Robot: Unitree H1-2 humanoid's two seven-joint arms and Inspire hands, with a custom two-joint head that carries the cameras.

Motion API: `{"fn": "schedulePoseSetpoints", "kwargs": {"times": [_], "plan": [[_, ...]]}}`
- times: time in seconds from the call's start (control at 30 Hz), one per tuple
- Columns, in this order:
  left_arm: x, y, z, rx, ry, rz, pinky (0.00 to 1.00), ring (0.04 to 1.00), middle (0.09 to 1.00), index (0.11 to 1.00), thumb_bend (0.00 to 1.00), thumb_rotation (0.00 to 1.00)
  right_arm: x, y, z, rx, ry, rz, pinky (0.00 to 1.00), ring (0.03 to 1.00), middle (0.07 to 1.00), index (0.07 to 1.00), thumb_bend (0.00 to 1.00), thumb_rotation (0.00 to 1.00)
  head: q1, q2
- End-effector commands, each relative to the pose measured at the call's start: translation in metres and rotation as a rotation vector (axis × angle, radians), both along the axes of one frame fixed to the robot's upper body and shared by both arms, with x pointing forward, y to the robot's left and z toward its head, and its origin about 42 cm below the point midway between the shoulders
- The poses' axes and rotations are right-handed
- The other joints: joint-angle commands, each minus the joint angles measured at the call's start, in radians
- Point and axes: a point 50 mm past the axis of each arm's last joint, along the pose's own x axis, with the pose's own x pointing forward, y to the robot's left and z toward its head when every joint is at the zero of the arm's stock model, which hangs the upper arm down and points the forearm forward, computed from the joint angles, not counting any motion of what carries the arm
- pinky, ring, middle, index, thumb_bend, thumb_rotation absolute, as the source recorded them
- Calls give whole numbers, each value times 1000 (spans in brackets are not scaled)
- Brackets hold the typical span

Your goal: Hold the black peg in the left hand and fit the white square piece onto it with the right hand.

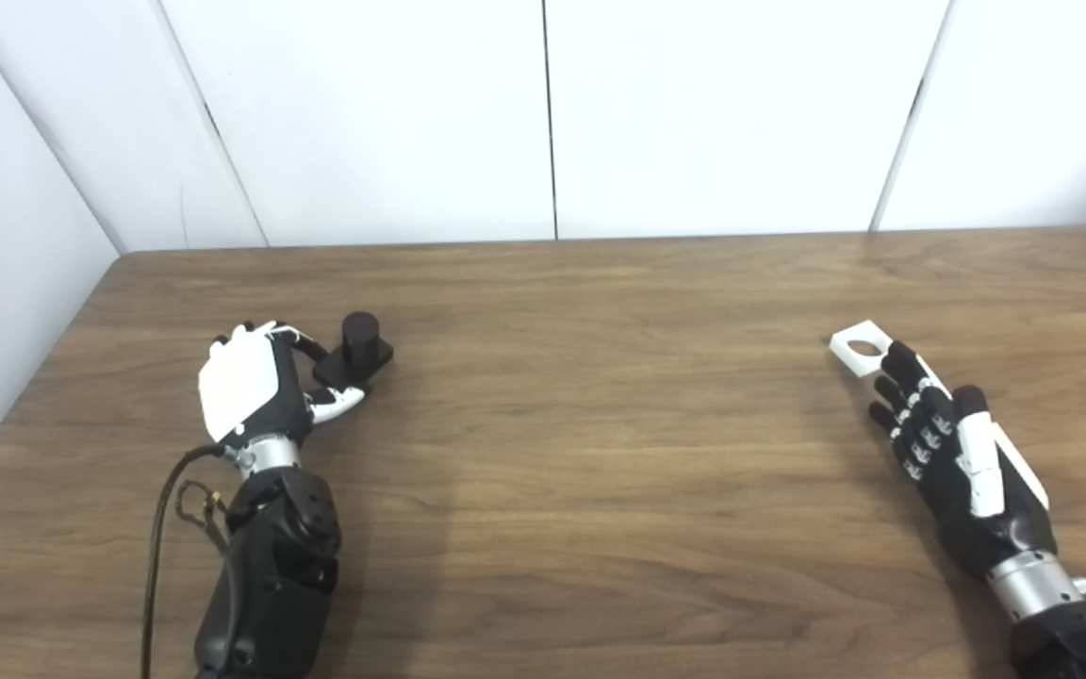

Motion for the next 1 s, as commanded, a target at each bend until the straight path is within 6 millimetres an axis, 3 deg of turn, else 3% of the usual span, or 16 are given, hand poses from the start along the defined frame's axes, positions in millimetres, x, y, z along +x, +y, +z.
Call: {"fn": "schedulePoseSetpoints", "kwargs": {"times": [0.0, 0.57, 0.87, 0.97], "plan": [[4, -1, 18, 8, -56, -11, 1000, 972, 871, 481, 548, 184, -5, -3, -5, -2, 18, -5, 993, 1000, 1000, 986, 696, 1000, 1, 1], [-34, -62, 25, -54, -77, -227, 1000, 957, 872, 494, 541, 207, -3, 3, -2, 14, 18, 27, 1000, 1000, 1000, 992, 701, 1000, -13, 13], [-68, -97, 16, -69, -68, -341, 997, 962, 891, 513, 522, 254, -3, 8, -1, 27, 19, 30, 1000, 1000, 1000, 996, 698, 1000, -19, 15], [-82, -108, 15, -87, -71, -383, 997, 966, 894, 522, 522, 217, -3, 10, -1, 25, 19, 33, 1000, 1000, 1000, 997, 698, 1000, -22, 18]]}}
